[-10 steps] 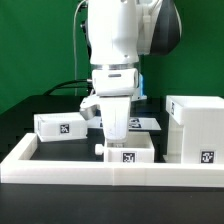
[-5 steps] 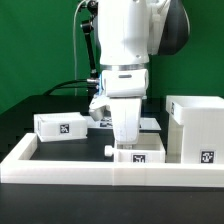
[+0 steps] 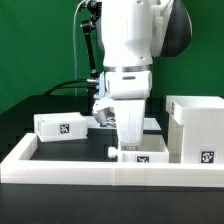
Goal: Assemble drawer
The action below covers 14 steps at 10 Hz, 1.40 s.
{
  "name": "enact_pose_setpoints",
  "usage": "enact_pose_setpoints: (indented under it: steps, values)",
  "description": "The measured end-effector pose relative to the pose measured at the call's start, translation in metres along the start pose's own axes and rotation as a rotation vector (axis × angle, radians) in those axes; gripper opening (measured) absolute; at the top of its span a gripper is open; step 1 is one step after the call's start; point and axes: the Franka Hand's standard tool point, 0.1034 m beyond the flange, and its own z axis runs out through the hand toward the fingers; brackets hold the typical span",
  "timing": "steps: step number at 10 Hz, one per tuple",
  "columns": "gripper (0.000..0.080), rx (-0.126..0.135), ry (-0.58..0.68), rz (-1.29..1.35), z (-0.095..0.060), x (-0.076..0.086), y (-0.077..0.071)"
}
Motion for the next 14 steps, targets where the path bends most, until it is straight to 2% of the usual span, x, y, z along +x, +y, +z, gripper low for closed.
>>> enact_pose_setpoints:
  steps: [1,4,10,12,14]
  values:
    - [0.0041,-0.020,-0.005,-0.015,-0.0006,0.0045,0.0033]
    - [0.0041,-0.028,-0.019,-0.010,-0.0014,0.0053,0.0059]
    - [0.0041,-0.018,-0.026,-0.019,-0.0031,0.0061,0.0062]
    - [0.0041,-0.027,-0.024,-0.011,-0.0049,0.0039,0.0051]
    - [0.0041,-0.023,-0.023,-0.010,-0.0029,0.0036,0.0043]
